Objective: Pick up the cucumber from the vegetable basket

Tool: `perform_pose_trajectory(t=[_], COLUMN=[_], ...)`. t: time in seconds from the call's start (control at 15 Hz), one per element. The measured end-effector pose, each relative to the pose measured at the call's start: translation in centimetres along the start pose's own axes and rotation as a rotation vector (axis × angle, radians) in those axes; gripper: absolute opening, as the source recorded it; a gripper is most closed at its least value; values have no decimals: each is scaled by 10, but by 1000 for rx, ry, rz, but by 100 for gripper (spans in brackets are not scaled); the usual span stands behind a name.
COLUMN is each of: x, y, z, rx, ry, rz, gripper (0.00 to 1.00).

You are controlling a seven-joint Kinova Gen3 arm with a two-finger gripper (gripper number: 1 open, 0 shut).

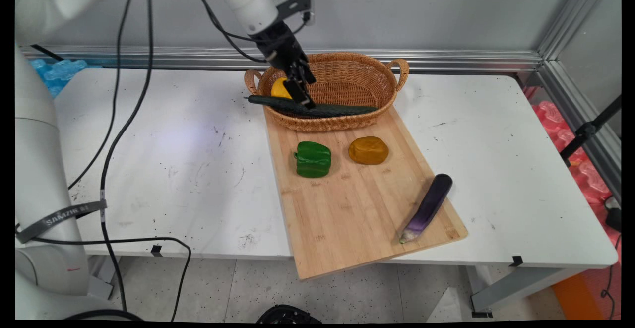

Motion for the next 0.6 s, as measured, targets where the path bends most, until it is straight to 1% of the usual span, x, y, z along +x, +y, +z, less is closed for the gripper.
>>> perform_pose_trajectory(t=[0.27,0.47,0.53,0.6], x=[6,9,10,11], y=[-17,-26,-28,-30], z=[31,47,51,55], rx=[-21,-36,-41,-47], ry=[-17,-27,-29,-32], rz=[2,10,14,19], gripper=[100,100,0,0])
